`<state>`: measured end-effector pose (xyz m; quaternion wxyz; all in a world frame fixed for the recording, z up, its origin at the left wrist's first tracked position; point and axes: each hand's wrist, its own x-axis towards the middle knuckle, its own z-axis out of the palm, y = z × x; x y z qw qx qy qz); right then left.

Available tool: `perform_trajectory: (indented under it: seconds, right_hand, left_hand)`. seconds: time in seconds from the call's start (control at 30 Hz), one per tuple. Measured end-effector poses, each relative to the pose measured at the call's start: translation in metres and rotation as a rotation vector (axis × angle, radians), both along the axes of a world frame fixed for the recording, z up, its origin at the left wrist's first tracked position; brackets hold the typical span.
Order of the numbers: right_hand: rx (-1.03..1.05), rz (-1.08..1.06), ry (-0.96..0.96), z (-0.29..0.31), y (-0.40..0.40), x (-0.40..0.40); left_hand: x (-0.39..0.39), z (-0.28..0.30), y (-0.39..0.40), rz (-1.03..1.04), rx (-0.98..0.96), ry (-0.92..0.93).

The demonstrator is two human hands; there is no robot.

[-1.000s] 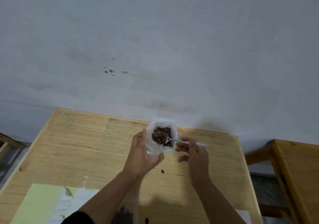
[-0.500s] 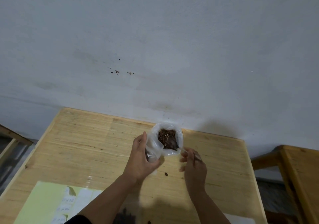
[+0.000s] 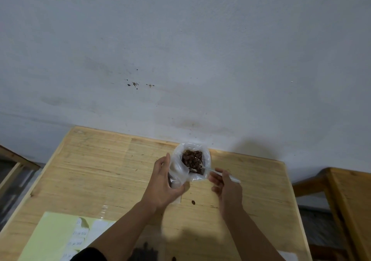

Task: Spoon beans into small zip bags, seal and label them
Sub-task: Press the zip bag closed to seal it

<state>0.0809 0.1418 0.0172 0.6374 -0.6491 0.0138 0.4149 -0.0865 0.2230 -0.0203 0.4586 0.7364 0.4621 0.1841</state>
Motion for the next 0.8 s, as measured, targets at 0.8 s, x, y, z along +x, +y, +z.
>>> perform_trajectory:
  seconds: [0.8]
  right_hand:
    - [0.008,0.111,-0.527,0.006,-0.019,-0.003]
  left_hand:
    - [0.0,0.003,-0.003,0.006,0.026,0.005]
